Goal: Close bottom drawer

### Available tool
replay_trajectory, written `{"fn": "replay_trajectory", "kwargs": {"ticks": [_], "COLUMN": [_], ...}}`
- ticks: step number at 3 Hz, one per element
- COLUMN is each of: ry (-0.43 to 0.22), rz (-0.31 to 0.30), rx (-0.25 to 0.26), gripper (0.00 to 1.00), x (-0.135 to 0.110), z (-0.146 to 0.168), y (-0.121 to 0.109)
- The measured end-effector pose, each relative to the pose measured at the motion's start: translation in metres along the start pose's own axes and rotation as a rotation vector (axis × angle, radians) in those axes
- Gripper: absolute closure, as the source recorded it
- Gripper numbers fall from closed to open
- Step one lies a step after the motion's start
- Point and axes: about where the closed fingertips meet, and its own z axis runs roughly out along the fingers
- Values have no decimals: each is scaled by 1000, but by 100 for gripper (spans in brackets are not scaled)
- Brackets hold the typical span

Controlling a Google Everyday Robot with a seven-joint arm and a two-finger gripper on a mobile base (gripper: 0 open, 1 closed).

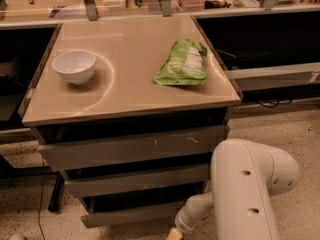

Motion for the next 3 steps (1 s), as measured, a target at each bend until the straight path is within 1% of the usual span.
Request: {"fn": "replay_trajectory", "kwargs": {"ticks": [1,2,3], "ry": [0,0,0], "rz": [0,0,0], "rx": [0,0,0], "gripper": [0,18,41], "x": [0,0,0], "z": [0,0,0], "y": [0,0,0]}}
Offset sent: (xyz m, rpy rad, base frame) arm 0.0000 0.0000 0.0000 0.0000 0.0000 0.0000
